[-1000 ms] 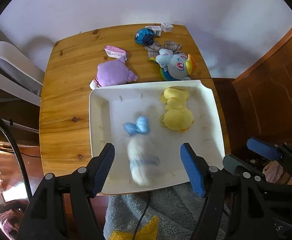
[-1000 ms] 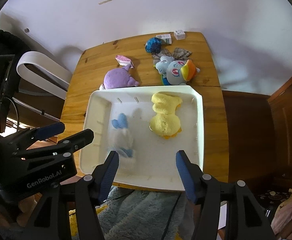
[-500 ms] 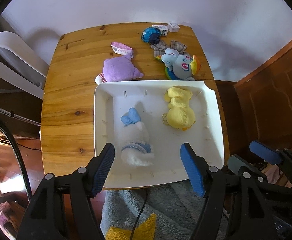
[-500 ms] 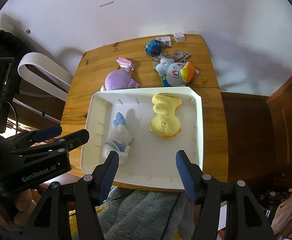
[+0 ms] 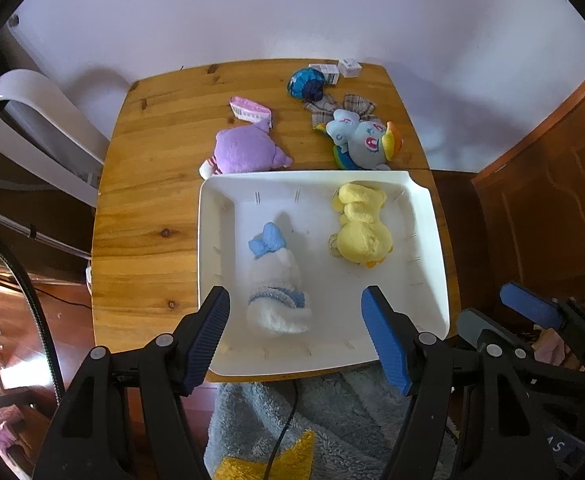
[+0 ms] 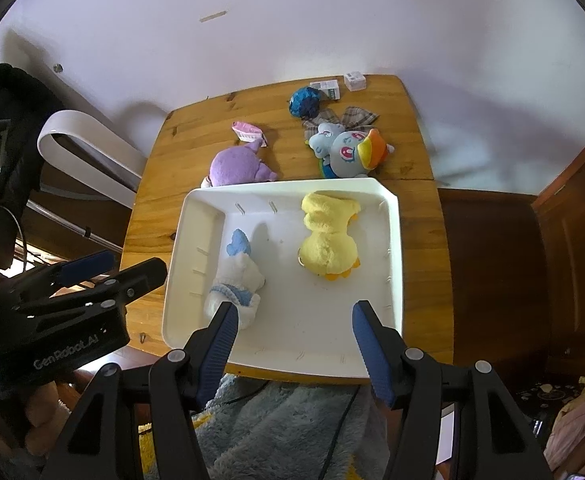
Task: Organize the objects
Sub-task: 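Carry the white bunny with the left tool while the right tool carries the yellow plush into the tray, then open both tools and move them back toward the remaining toys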
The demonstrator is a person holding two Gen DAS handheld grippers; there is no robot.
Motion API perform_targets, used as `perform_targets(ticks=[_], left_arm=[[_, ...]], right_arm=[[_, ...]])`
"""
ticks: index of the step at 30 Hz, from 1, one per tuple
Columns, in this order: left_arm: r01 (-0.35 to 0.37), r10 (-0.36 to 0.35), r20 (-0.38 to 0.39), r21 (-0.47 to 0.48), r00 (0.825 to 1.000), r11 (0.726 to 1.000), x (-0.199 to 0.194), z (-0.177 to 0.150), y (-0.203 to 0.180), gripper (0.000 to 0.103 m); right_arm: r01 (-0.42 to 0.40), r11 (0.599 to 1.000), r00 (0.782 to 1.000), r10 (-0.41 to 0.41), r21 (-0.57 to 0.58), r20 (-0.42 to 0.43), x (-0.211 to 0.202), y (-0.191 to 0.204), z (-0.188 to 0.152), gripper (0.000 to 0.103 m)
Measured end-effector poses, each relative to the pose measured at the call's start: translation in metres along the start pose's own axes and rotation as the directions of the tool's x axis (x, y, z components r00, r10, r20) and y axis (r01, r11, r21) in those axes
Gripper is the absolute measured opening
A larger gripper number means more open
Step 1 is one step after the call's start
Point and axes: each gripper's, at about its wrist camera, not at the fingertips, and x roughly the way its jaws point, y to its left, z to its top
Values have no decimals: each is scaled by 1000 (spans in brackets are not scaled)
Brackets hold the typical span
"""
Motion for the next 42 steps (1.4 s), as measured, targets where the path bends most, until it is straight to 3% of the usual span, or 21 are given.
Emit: perform_targets(ticks=[10, 14, 22, 23, 32, 42], left_arm=[[-2, 2, 26, 5, 1000, 1000, -8, 6, 1, 72], [-2, 2, 54, 6, 999, 1000, -17, 11, 3, 72], [7, -5, 81, -25, 997, 1000, -21, 29, 23, 72], [9, -7, 84, -30, 996, 999, -21, 31, 26, 72], [35, -29, 109, -60, 994, 998, -20, 63, 51, 72], [60, -60, 144, 3, 988, 998, -13, 100, 58, 72]], right_arm=[[-2, 1000, 1000, 3, -26, 31, -7, -1, 2, 60], [-2, 1000, 999, 3, -29, 43, -8, -1, 6, 66], [-10, 999, 1000, 11, -41, 22, 0, 4, 22, 66], [-74, 973, 997, 76, -218, 3, 1, 0, 21, 66], [-82, 970, 996, 84, -231, 1, 10, 14, 42, 66], [-53, 967, 995, 73, -248, 69, 6, 27, 73, 66]])
